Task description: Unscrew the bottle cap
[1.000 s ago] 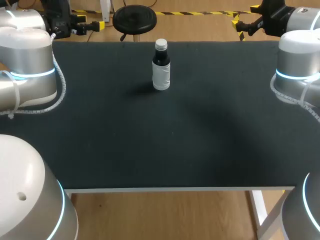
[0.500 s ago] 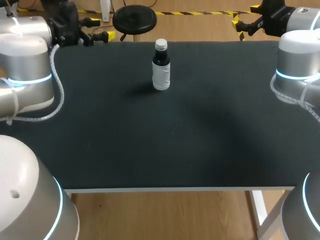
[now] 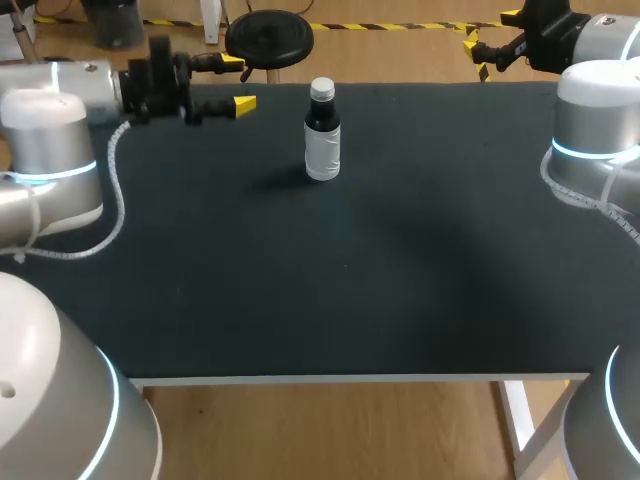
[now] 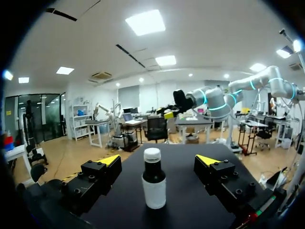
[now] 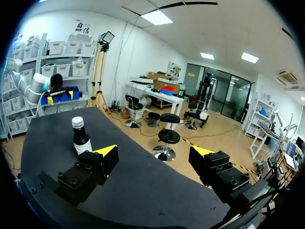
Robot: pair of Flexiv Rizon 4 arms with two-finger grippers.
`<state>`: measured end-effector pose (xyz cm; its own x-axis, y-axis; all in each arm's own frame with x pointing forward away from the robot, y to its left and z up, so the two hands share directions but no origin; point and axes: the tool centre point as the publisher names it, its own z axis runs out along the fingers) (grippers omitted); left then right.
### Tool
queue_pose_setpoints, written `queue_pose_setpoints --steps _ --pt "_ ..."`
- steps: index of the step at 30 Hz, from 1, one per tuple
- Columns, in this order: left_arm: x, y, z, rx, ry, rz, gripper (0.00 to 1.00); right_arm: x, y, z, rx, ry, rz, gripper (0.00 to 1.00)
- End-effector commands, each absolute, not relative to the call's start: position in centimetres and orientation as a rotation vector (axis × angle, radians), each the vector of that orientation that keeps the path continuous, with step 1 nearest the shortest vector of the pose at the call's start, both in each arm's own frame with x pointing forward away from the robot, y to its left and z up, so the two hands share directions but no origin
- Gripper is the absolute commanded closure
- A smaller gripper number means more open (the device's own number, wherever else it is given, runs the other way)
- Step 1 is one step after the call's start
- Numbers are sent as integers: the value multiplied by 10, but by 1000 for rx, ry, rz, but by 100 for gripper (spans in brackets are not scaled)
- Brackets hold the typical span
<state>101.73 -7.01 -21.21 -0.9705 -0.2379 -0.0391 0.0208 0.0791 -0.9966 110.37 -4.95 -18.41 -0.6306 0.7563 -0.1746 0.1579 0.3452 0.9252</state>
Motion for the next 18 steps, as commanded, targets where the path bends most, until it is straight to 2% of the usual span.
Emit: queue_pose_setpoints --steps 1,18 --pt "1026 -73 -228 -133 2142 -2094 0 1104 -50 -185 793 2010 1291 0" --pt "1048 -97 -263 -117 2216 -2195 0 1104 -50 -185 793 2010 1291 0"
